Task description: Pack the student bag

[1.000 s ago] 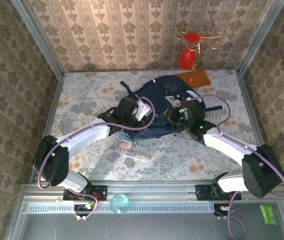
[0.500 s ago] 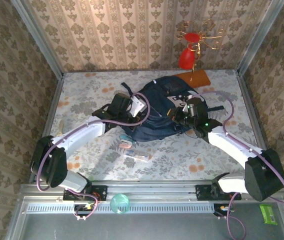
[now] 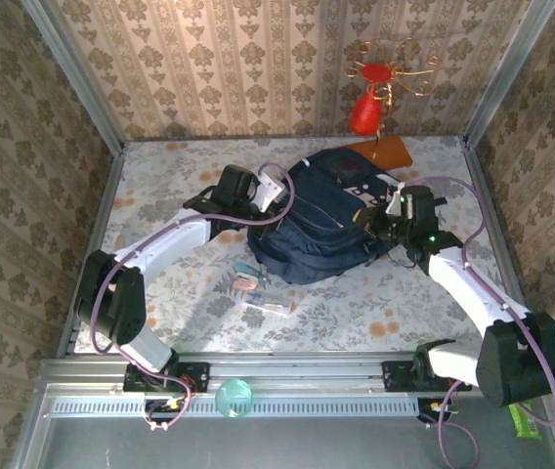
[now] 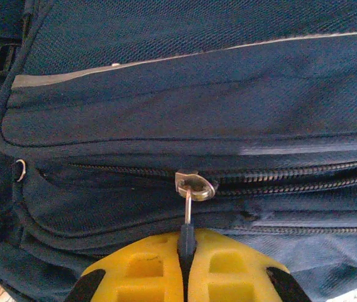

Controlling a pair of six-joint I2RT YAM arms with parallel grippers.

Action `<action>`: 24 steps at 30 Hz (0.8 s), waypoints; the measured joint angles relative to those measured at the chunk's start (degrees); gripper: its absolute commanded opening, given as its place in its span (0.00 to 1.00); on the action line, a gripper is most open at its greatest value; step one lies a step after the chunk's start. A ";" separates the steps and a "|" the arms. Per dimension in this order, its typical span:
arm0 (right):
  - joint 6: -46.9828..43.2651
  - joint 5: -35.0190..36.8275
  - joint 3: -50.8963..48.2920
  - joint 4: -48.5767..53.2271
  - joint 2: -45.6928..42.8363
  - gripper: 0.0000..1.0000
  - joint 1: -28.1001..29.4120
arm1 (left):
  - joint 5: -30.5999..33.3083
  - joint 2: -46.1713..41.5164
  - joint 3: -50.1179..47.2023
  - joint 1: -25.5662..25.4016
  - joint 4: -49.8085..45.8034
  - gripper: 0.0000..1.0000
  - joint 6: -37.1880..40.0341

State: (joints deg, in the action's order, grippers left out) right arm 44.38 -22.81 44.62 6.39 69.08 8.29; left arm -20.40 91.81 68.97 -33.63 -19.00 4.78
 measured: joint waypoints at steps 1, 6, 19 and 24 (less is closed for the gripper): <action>-0.70 -0.17 0.00 0.81 -0.35 0.00 -0.76 | -0.52 0.33 0.24 0.00 0.00 0.00 0.02; -3.78 0.46 0.42 4.70 -1.55 0.29 -2.73 | -3.17 0.52 0.42 -0.48 0.07 0.00 0.15; -19.41 12.35 3.10 16.55 -12.96 0.63 4.57 | -1.86 -0.44 0.44 -6.97 0.09 0.00 -3.67; -29.31 15.23 3.91 14.21 -12.68 0.64 18.27 | -2.23 -0.81 0.44 -7.54 0.09 0.00 -4.33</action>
State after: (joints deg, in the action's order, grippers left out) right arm 15.07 -7.57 48.53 20.60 56.40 26.57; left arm -22.63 91.00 69.41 -41.17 -18.92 0.45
